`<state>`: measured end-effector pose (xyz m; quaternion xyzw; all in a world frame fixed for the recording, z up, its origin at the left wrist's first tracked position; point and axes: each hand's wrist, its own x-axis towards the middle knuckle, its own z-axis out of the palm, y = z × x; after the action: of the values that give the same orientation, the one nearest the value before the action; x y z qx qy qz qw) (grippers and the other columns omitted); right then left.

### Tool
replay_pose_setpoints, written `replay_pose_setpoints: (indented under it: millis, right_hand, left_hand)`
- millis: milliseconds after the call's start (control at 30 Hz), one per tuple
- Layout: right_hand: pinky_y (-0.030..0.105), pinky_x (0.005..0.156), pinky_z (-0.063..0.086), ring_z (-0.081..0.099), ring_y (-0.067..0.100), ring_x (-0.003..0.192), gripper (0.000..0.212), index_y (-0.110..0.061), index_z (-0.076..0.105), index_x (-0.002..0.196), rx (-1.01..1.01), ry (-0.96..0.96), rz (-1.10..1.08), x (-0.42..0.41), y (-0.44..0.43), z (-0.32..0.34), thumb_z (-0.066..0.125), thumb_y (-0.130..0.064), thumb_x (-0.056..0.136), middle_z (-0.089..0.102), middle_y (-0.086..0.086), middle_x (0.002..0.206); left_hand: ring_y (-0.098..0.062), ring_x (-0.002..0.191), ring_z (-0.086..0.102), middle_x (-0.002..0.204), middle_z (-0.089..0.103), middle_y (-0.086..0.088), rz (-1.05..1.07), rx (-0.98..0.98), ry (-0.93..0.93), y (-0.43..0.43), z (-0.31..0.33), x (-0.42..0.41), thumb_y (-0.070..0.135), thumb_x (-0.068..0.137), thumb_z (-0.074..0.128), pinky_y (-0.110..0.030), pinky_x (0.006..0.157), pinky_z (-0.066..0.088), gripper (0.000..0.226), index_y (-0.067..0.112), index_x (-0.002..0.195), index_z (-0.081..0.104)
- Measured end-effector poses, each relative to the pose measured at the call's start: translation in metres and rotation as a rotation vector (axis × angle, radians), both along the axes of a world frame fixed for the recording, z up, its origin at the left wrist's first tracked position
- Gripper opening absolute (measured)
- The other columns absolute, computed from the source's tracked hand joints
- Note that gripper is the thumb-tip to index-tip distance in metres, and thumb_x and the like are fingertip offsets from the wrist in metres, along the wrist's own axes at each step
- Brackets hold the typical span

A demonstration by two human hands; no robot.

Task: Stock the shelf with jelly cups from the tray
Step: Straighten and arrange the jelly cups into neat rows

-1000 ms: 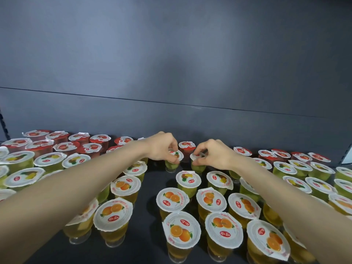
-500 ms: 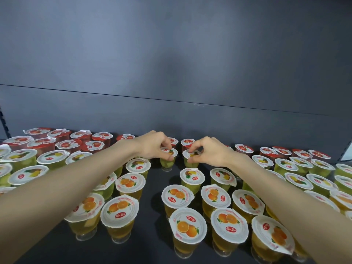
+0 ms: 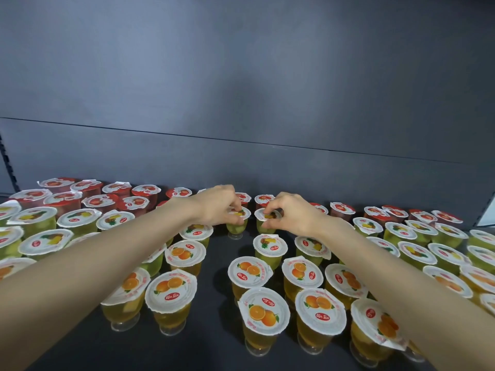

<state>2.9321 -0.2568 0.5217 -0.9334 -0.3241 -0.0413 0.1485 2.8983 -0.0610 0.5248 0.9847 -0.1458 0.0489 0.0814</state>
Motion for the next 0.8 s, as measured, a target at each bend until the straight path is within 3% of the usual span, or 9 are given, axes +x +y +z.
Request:
replay_pose_setpoints:
  millis: [200, 400, 533, 800]
  right_hand:
    - [0.026, 0.084, 0.047, 0.057, 0.02, 0.107, 0.039, -0.013, 0.059, 0.127, -0.045, -0.024, -0.002, -0.007, 0.0, 0.001, 0.064, -0.018, 0.089, 0.058, 0.007, 0.127]
    - [0.024, 0.082, 0.047, 0.057, 0.018, 0.109, 0.033, -0.016, 0.062, 0.122, 0.091, -0.056, -0.06, -0.029, -0.028, 0.016, 0.063, -0.025, 0.09, 0.056, 0.003, 0.13]
    - [0.019, 0.079, 0.045, 0.057, 0.015, 0.11, 0.036, -0.018, 0.059, 0.124, 0.109, -0.003, -0.092, -0.047, -0.056, 0.016, 0.064, -0.026, 0.089, 0.058, 0.0, 0.127]
    - [0.022, 0.082, 0.051, 0.059, 0.013, 0.108, 0.047, -0.022, 0.056, 0.127, 0.128, 0.134, -0.083, -0.058, -0.082, 0.008, 0.067, -0.04, 0.084, 0.06, -0.001, 0.126]
  left_hand:
    - [-0.021, 0.113, 0.051, 0.129, 0.051, -0.005, -0.004, 0.059, -0.019, -0.004, 0.001, -0.011, 0.03, 0.092, 0.057, -0.032, 0.093, 0.046, 0.04, 0.014, 0.129, 0.056]
    - [-0.015, 0.111, 0.053, 0.126, 0.056, -0.001, -0.065, -0.151, -0.077, -0.02, 0.012, -0.034, 0.029, 0.091, 0.059, -0.027, 0.09, 0.044, 0.032, 0.015, 0.12, 0.062]
    - [-0.009, 0.104, 0.058, 0.119, 0.061, 0.003, -0.129, -0.343, 0.018, -0.036, 0.009, -0.052, 0.032, 0.086, 0.065, -0.024, 0.086, 0.051, 0.036, 0.018, 0.12, 0.062]
    - [-0.013, 0.109, 0.059, 0.124, 0.06, 0.003, -0.167, -0.315, 0.186, -0.052, 0.007, -0.062, 0.033, 0.085, 0.066, -0.03, 0.091, 0.053, 0.044, 0.016, 0.125, 0.058]
